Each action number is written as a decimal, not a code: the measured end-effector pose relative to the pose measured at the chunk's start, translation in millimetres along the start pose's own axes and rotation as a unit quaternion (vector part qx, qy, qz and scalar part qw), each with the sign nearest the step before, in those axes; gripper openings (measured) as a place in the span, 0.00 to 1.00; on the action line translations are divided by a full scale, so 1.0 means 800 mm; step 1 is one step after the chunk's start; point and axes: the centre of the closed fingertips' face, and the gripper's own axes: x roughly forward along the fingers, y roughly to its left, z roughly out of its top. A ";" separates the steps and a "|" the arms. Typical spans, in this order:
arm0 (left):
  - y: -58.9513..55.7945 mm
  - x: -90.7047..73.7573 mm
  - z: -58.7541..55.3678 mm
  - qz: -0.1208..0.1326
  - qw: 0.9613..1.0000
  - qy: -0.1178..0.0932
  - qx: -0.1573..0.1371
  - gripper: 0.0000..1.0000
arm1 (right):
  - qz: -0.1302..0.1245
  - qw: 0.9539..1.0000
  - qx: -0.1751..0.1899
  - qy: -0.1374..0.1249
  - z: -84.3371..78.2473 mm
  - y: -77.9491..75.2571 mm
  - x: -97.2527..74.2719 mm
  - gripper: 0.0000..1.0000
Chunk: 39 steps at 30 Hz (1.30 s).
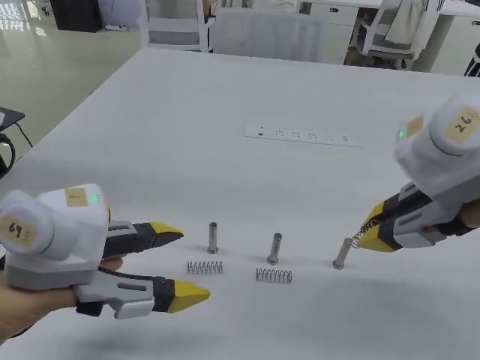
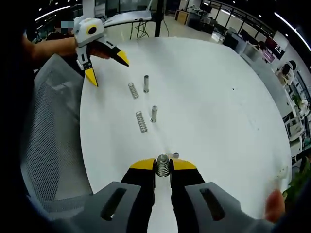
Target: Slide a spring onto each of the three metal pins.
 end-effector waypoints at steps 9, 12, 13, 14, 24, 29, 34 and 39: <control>-0.002 0.002 -0.001 -0.004 1.000 0.003 0.001 0.52 | 0.006 1.000 0.005 0.020 -0.008 -0.017 0.014 0.09; -0.003 0.002 -0.002 -0.004 1.000 0.004 0.000 0.52 | 0.010 1.000 0.006 0.023 -0.009 -0.019 0.019 0.09; -0.003 0.001 -0.003 -0.004 1.000 0.004 0.000 0.52 | 0.013 1.000 0.007 0.025 -0.009 -0.020 0.021 0.09; -0.003 0.001 -0.003 -0.004 1.000 0.005 0.000 0.52 | 0.014 1.000 0.008 0.026 -0.009 -0.020 0.023 0.09; -0.002 0.002 -0.006 -0.004 1.000 0.005 -0.003 0.51 | 0.024 0.999 0.004 0.034 -0.009 -0.022 0.033 0.09; -0.002 0.002 -0.007 -0.003 1.000 0.006 -0.004 0.51 | 0.028 0.999 0.002 0.039 -0.010 -0.023 0.039 0.09; -0.002 0.003 -0.008 -0.004 1.000 0.007 -0.005 0.51 | 0.034 0.998 0.000 0.048 -0.012 -0.022 0.047 0.09; -0.002 0.003 -0.008 -0.004 1.000 0.007 -0.005 0.51 | 0.037 0.997 -0.009 0.061 -0.014 -0.021 0.055 0.09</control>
